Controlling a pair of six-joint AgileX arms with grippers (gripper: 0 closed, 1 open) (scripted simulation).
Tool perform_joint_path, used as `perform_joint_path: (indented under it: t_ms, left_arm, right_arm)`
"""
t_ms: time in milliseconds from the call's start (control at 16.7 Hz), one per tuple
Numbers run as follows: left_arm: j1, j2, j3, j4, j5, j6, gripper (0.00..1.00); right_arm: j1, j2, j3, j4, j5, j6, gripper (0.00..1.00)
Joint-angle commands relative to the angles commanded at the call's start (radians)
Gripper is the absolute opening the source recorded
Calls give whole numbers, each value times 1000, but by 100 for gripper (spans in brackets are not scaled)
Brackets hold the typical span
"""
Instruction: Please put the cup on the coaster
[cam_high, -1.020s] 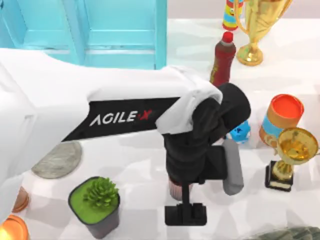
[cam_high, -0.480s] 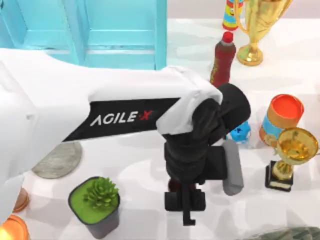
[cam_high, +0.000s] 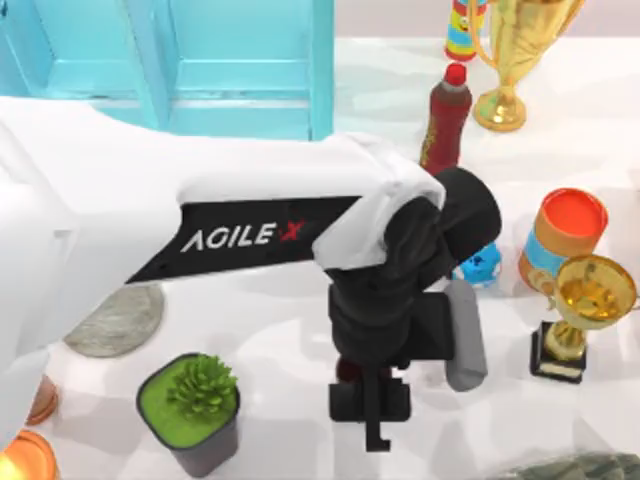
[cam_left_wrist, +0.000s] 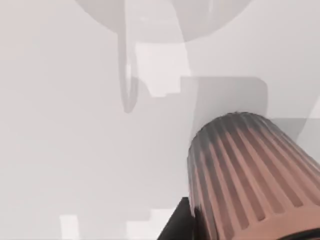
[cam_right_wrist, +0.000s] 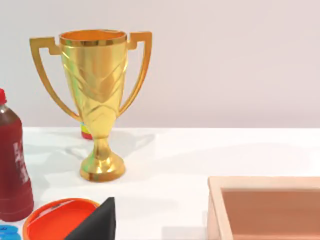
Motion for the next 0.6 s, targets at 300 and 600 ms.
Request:
perform_joint_path:
  t_ms: [300, 600]
  left_arm:
    - [0, -1, 0, 0, 0, 2, 0]
    - [93, -33, -1, -35, 5, -103, 0]
  right_arm:
    - [0, 0, 0, 0, 0, 0, 100]
    - [0, 0, 0, 0, 0, 0, 100]
